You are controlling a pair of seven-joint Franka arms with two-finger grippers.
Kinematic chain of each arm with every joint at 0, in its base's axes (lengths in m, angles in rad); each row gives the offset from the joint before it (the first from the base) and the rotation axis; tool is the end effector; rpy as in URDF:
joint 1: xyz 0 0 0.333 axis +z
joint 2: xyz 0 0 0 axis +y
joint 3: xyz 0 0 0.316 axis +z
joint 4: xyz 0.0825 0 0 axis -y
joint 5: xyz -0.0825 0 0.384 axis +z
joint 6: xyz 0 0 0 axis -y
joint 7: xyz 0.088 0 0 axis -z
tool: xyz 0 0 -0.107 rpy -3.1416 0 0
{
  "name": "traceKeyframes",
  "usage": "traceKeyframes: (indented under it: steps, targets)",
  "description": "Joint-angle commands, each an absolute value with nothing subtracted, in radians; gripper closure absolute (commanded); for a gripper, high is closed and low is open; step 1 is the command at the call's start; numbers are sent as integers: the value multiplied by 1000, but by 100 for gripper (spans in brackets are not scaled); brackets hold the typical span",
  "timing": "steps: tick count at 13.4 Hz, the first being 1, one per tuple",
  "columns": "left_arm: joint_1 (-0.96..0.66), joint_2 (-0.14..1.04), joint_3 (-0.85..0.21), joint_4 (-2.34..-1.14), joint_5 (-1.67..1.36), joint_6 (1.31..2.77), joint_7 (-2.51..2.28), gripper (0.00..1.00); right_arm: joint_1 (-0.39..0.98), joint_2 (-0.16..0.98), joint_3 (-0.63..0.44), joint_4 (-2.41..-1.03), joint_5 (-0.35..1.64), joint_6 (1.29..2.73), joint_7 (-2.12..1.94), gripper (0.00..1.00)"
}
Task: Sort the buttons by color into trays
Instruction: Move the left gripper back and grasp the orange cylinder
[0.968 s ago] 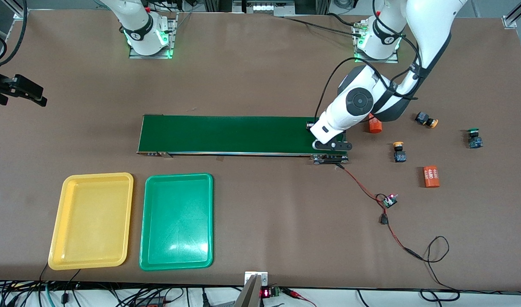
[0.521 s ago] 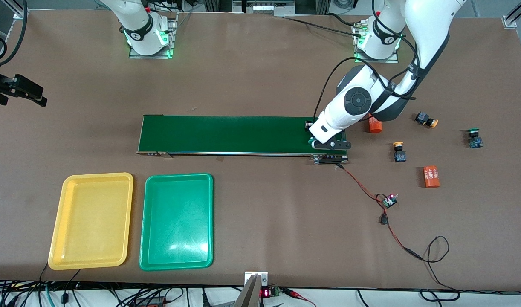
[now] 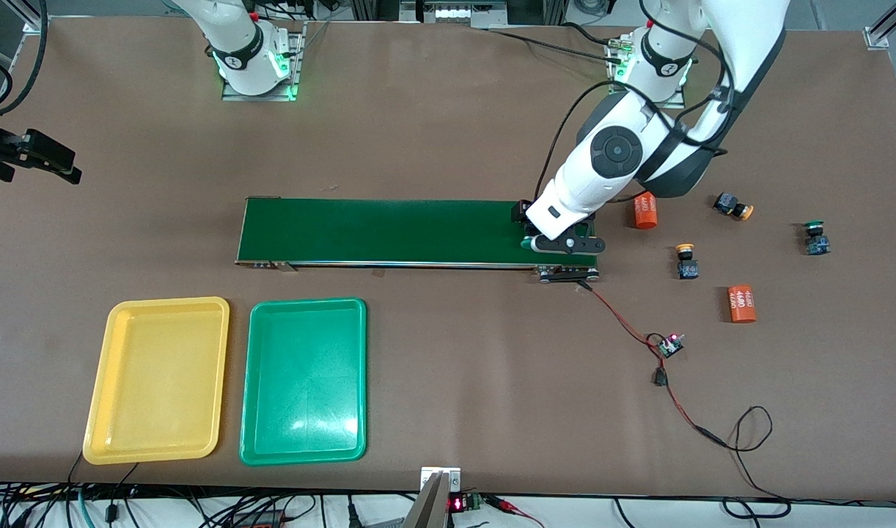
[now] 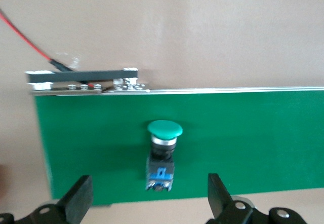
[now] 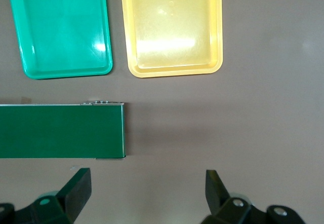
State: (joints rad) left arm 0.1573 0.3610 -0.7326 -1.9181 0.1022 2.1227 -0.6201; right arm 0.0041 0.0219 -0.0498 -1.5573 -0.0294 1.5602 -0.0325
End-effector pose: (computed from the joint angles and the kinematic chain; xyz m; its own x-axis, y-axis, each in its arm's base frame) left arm 0.5227 -0.3062 0.3446 0.9907 0.0068 -0.1357 0.0195 -0.9955 0.0928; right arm 0.5593 -0.0284 0.6178 0.9997 -0.0135 -0.0199 -0.0129 -0.9995 0.0299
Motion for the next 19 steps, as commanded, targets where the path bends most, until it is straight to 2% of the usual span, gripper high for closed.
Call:
traceKeyframes:
  steps: [1,3,6,11,16,19]
  targets:
    - [230,359,-729,-1824,117,1969,-614,0,6,20,-48,-1563,-41,1569,-40,0]
    - [331,362,-730,-1801,196,1916,-604,0,6,20,-48,-1563,-38,1569,-38,0]
    - [429,382,-729,-1780,368,1925,-522,0,6,20,-48,-1562,-34,1575,-37,0]
    - [622,578,-719,-1663,497,1946,-264,0,5,26,-49,-1557,-29,1577,-28,0]
    - [710,685,-713,-1670,598,2023,-164,0,3,25,-49,-1557,-26,1572,-23,0]
    - [770,735,-712,-1706,634,2124,-106,0,3,25,-49,-1557,-28,1566,-37,0]
